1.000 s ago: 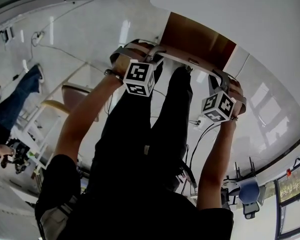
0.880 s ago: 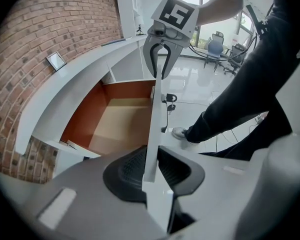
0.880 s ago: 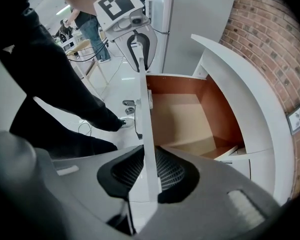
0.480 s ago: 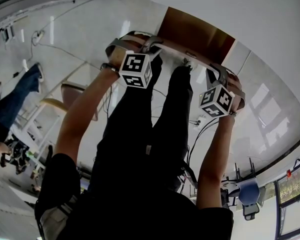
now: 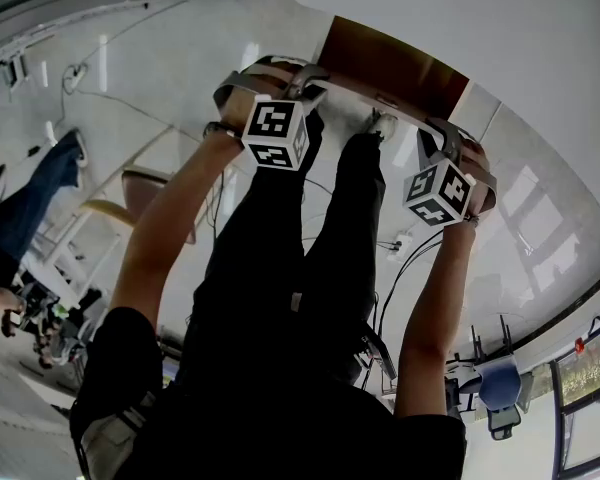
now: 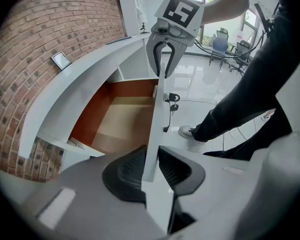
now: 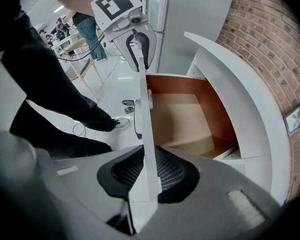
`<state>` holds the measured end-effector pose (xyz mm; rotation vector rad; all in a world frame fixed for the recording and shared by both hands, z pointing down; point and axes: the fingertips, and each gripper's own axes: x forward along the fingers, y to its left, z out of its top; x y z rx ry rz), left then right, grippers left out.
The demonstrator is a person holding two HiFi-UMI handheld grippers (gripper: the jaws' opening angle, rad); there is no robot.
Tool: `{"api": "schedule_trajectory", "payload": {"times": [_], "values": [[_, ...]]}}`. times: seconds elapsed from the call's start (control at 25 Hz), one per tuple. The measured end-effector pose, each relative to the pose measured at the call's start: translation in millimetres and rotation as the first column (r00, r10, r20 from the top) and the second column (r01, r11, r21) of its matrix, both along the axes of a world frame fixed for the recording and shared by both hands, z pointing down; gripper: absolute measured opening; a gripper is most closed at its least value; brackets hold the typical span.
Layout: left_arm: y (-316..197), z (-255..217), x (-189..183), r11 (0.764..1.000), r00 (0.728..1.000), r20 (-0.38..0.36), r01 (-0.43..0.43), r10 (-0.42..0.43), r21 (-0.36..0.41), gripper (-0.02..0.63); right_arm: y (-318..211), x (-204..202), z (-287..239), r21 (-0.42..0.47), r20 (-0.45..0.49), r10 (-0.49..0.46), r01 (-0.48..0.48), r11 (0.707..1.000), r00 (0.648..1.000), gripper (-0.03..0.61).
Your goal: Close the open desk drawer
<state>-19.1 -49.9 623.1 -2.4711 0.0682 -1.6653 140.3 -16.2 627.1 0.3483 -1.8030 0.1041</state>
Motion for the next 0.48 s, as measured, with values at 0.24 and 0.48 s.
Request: {"api": "schedule_trajectory", "payload": {"times": [0.24, 0.48], "values": [[-12, 3, -2, 1.000, 1.000, 0.006, 0.002, -0.002, 0.017, 0.097, -12, -2, 3, 0.013, -0.006, 0.004, -0.004, 1.000, 1.000, 0.077], [-23, 5, 1, 0.999, 1.000, 0.011, -0.001, 0.001, 0.035, 0.097, -23, 1, 5, 0.025, -0.006, 0.011, -0.011, 1.000, 1.000, 0.078]]}}
